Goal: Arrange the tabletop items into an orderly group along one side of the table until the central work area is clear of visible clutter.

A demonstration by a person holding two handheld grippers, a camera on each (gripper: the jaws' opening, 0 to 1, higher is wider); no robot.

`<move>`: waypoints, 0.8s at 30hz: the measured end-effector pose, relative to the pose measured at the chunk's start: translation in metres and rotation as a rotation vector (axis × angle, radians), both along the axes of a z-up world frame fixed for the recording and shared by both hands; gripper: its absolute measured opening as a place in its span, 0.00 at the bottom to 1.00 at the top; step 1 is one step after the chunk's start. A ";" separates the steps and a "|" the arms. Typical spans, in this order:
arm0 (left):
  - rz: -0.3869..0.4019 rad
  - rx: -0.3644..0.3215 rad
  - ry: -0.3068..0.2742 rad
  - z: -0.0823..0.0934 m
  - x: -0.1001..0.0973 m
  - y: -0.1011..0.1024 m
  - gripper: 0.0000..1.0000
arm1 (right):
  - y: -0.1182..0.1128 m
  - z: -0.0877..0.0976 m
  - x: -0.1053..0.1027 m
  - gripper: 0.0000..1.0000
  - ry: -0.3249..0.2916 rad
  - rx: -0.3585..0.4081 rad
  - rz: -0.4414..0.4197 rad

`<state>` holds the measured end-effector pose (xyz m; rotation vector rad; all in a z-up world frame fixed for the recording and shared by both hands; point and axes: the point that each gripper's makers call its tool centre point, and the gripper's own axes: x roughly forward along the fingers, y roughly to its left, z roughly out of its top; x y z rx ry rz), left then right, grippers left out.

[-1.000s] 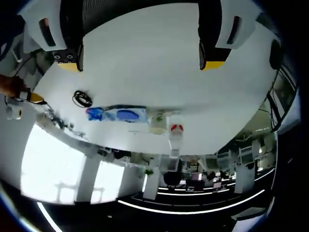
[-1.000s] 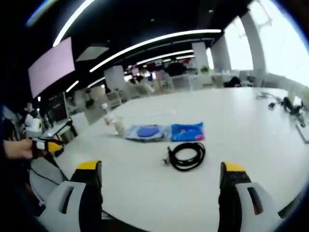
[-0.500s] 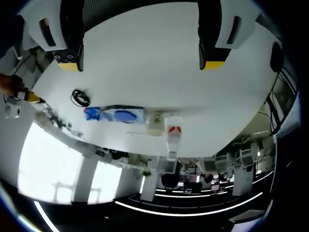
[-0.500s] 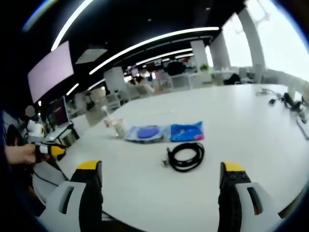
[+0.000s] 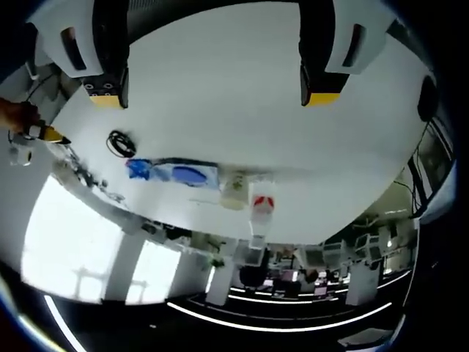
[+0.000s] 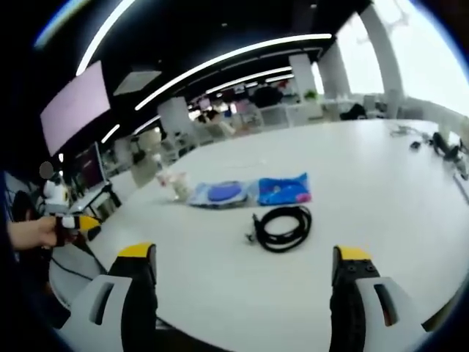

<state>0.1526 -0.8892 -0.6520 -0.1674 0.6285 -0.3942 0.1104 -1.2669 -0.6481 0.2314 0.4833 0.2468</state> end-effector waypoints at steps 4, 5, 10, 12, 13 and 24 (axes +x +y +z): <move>0.007 -0.032 -0.015 0.004 -0.001 0.000 0.95 | 0.002 0.002 0.005 0.97 -0.018 0.021 -0.013; 0.002 -0.023 -0.013 0.003 0.000 0.001 0.95 | 0.003 0.001 0.006 0.97 -0.021 0.023 -0.011; 0.002 -0.017 0.003 0.000 -0.001 0.006 0.95 | 0.005 -0.004 0.006 0.97 -0.004 0.023 -0.017; -0.004 -0.013 -0.003 0.002 -0.001 0.007 0.95 | 0.006 -0.002 0.004 0.97 -0.011 0.021 -0.012; -0.008 -0.002 -0.010 0.003 -0.001 0.008 0.95 | 0.006 -0.004 0.003 0.97 -0.006 0.016 -0.006; -0.016 -0.021 0.006 -0.005 0.003 0.005 0.95 | 0.005 -0.004 0.003 0.97 0.007 0.007 -0.008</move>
